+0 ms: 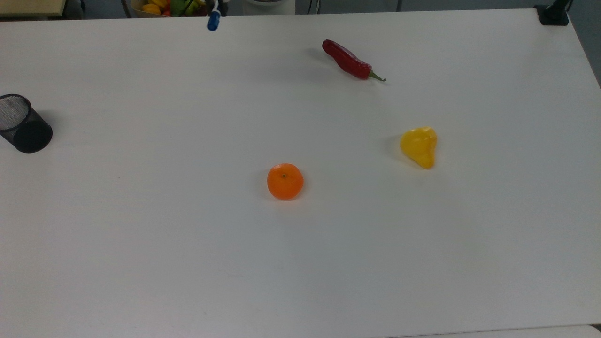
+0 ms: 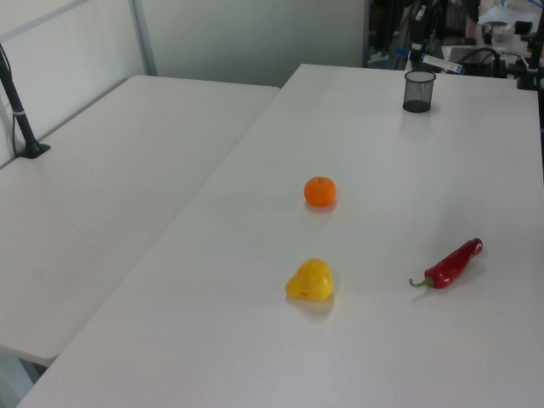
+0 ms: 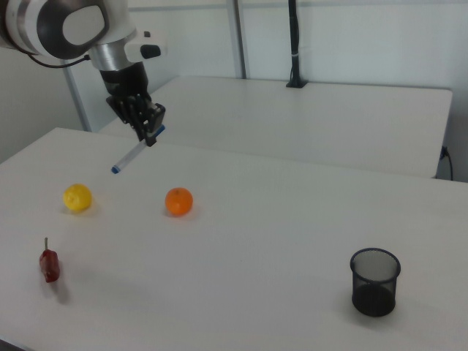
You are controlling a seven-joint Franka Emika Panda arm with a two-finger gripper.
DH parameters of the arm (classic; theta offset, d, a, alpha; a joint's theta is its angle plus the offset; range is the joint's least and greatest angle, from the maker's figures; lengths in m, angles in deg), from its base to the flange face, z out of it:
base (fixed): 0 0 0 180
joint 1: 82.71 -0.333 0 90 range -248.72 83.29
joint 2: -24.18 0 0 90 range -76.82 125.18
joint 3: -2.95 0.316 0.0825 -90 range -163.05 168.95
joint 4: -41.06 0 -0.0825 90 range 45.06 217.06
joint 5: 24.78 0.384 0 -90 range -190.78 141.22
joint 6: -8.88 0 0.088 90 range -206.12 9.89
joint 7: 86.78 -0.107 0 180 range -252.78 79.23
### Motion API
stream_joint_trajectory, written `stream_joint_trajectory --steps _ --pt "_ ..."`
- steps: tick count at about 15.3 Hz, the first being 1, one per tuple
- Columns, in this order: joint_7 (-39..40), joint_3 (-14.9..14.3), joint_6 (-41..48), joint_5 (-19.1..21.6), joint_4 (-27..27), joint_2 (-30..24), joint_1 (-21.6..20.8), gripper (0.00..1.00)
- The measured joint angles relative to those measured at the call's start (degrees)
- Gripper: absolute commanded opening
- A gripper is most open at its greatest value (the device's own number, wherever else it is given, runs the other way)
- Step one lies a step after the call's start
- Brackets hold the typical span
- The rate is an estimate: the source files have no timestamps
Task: Place marker
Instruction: 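Lift the marker and carry it toward the black mesh pen cup, then lower the marker tip-first into the black mesh pen cup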
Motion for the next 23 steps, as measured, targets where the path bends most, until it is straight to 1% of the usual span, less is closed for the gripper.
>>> stream_joint_trajectory --steps 4,6,10,13,16,20,23 --pt "0.3 -3.4 -7.6 0.0 0.0 0.6 1.3 0.00" --pt "0.6 -6.0 -10.6 0.0 0.1 1.0 1.5 0.00" --pt "1.5 -11.0 -21.5 -0.1 1.1 2.5 2.2 0.00" --pt "1.9 -13.9 -29.1 -0.1 2.8 4.2 3.5 0.00" --pt "2.0 -14.4 -37.4 -0.1 4.3 7.6 6.4 0.00" --pt "2.0 -14.5 -51.1 0.2 5.1 14.4 10.6 0.00" --pt "2.0 -14.5 -59.6 2.8 5.1 19.0 13.6 0.00"
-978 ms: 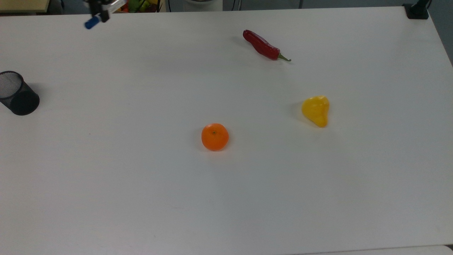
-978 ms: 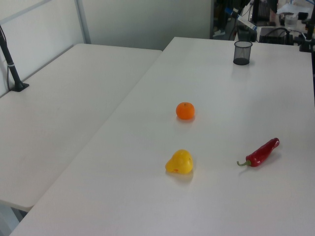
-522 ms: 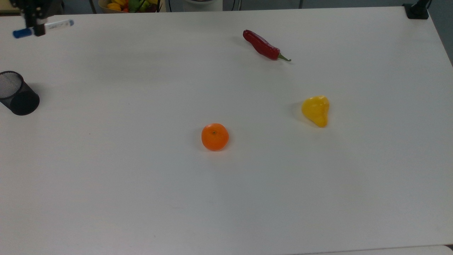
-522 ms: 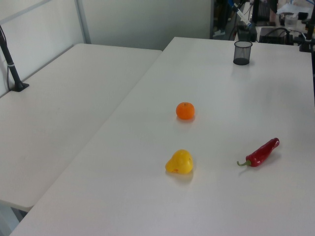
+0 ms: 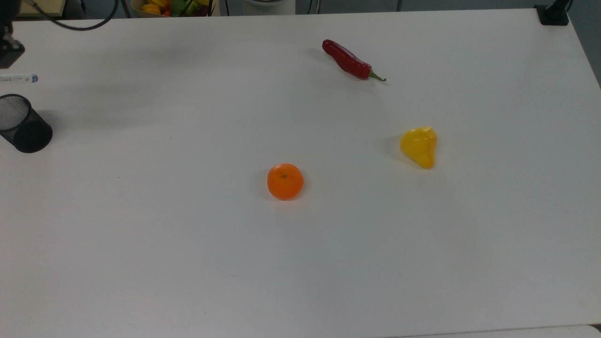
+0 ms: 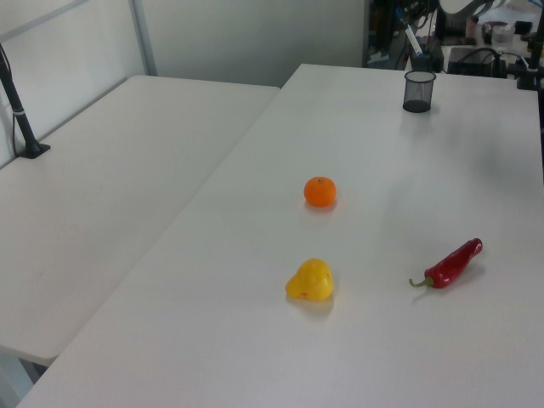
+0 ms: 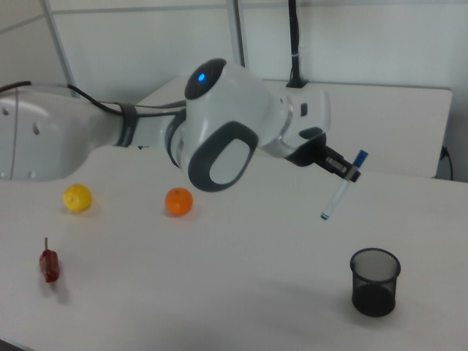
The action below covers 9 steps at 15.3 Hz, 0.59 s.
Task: Place marker
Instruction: 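Lower the marker tip-first into the black mesh pen cup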
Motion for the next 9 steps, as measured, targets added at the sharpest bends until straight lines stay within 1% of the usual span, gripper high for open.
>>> stream_joint_trajectory --steps 5,9 --pt "0.0 0.0 -8.7 0.9 0.0 6.1 2.4 0.00" --pt "0.0 0.0 -11.4 0.9 -0.2 9.2 4.7 0.00"
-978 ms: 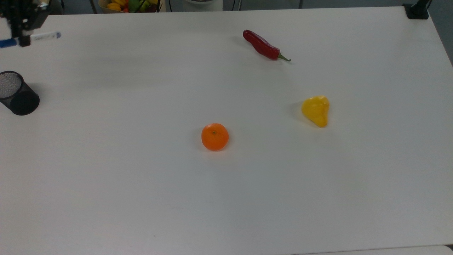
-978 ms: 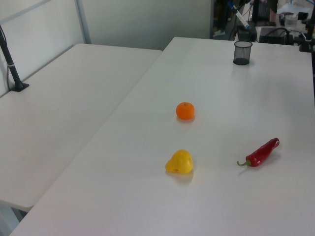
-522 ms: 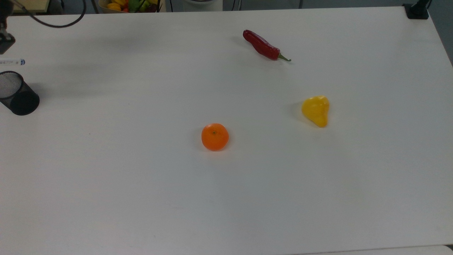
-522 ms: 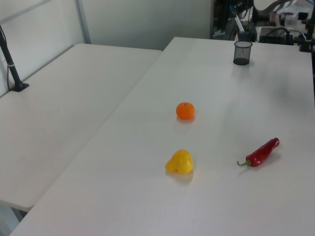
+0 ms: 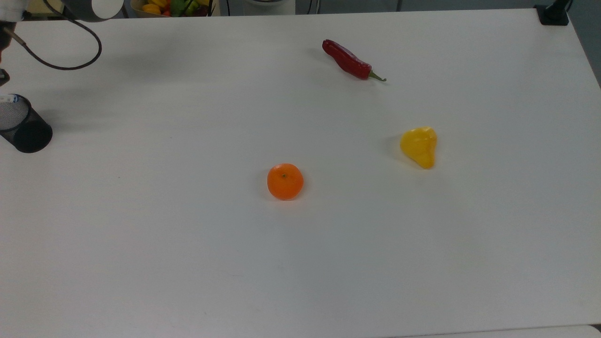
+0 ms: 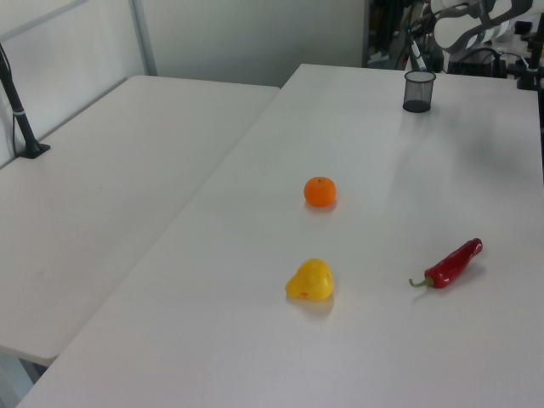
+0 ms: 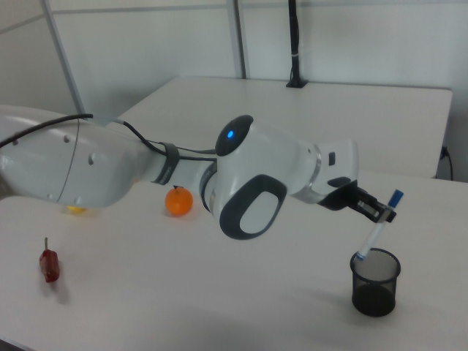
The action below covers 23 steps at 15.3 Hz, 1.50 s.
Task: Place marker
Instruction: 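Lower the marker tip-first into the black mesh pen cup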
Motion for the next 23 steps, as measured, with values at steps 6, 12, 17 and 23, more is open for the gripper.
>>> stream_joint_trajectory --steps 6,12,17,23 --pt "1.7 0.0 -0.5 -0.1 -0.2 2.9 1.7 0.00" --pt "3.2 0.8 -0.5 -0.1 -0.5 3.9 1.7 0.61" --pt "3.6 0.9 -0.5 -0.1 -0.7 3.9 1.7 0.82" --pt "3.7 1.1 -0.5 -0.1 -1.0 3.9 1.8 1.00"
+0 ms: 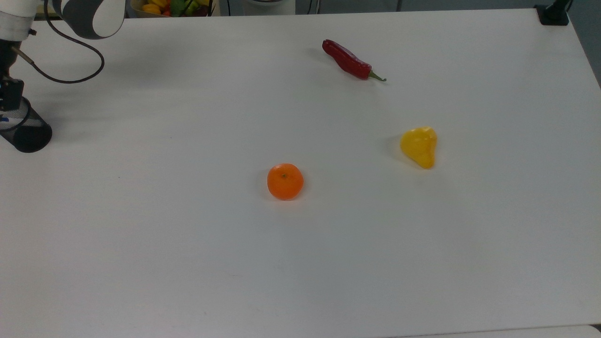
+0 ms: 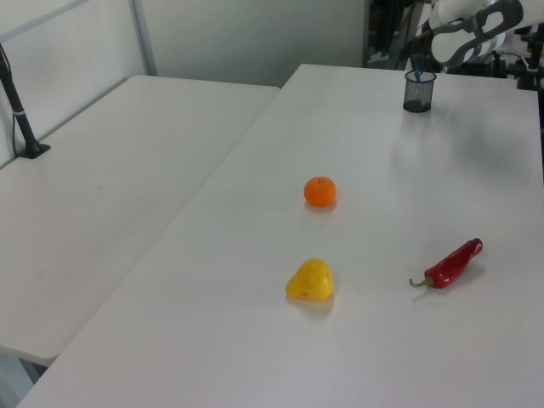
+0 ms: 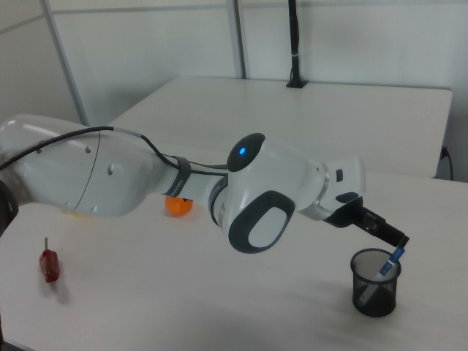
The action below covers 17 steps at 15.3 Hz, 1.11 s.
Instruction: Place marker
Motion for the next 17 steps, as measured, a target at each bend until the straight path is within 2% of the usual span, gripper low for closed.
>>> stream_joint_trajectory --steps 3,5,8,11,14,17 --pt "0.0 0.1 2.0 0.0 -0.7 -1.0 0.0 1.00" --pt "0.0 0.3 9.8 0.0 -1.7 -3.8 -0.1 1.00" --pt "0.0 1.5 23.6 0.0 -2.3 -11.3 -0.4 1.00" --pt "0.0 2.9 38.3 0.0 -2.3 -18.7 -1.9 1.00" --pt "0.0 3.8 49.3 0.0 -2.3 -23.9 -3.8 1.00" --pt "-0.1 7.2 57.9 0.0 -2.7 -28.3 -4.4 1.00"
